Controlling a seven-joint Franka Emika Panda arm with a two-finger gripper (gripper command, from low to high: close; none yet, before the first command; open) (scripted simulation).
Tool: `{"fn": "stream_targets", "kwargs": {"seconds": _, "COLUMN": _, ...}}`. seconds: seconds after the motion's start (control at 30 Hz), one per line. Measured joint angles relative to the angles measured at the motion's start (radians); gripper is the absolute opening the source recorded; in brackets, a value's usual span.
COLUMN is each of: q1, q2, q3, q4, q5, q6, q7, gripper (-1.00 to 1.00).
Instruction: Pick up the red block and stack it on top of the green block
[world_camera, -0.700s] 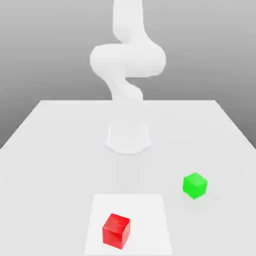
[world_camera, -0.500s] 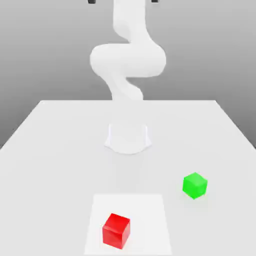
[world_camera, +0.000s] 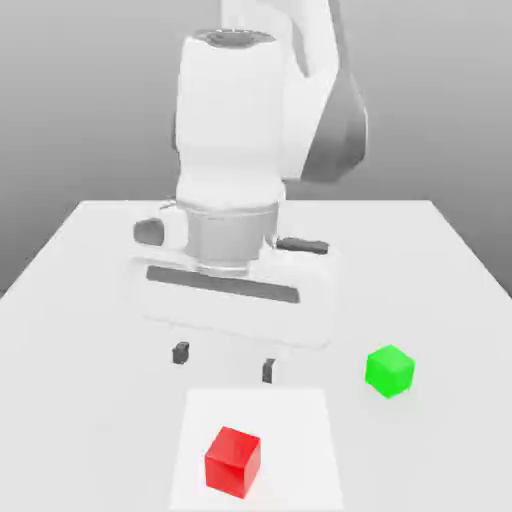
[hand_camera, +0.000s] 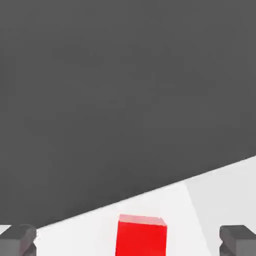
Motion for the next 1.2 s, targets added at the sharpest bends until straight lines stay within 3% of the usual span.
{"fn": "stream_targets", "kwargs": {"seconds": 0.23, "q1": 0.006, "q2": 0.252, "q3": -0.011, "q4": -0.004, "q5": 0.001, "q6": 0.171, "q7": 0.035, "gripper": 0.00}}
{"fn": "stream_targets", "kwargs": {"seconds": 0.27, "q1": 0.009, "q2": 0.282, "q3": -0.015, "q4": 0.000, "q5": -0.003, "q6": 0.196, "q7": 0.038, "gripper": -1.00}}
{"fn": "stream_targets", "kwargs": {"seconds": 0.5, "q1": 0.008, "q2": 0.287, "q3": -0.014, "q4": 0.001, "q5": -0.005, "q6": 0.200, "q7": 0.040, "gripper": -1.00}}
{"fn": "stream_targets", "kwargs": {"seconds": 0.67, "q1": -0.001, "q2": 0.131, "q3": 0.003, "q4": -0.024, "q5": 0.021, "q6": 0.069, "q7": 0.023, "gripper": -1.00}}
{"fn": "stream_targets", "kwargs": {"seconds": 0.87, "q1": 0.253, "q2": -0.082, "q3": 0.147, "q4": -0.184, "q5": 0.135, "q6": 0.022, "q7": 0.222, "gripper": -1.00}}
{"fn": "stream_targets", "kwargs": {"seconds": 1.07, "q1": 0.406, "q2": -0.276, "q3": 0.291, "q4": -0.360, "q5": 0.230, "q6": 0.008, "q7": 0.466, "gripper": -1.00}}
{"fn": "stream_targets", "kwargs": {"seconds": 1.2, "q1": 0.396, "q2": -0.202, "q3": 0.331, "q4": -0.381, "q5": 0.174, "q6": 0.101, "q7": 0.548, "gripper": -1.00}}
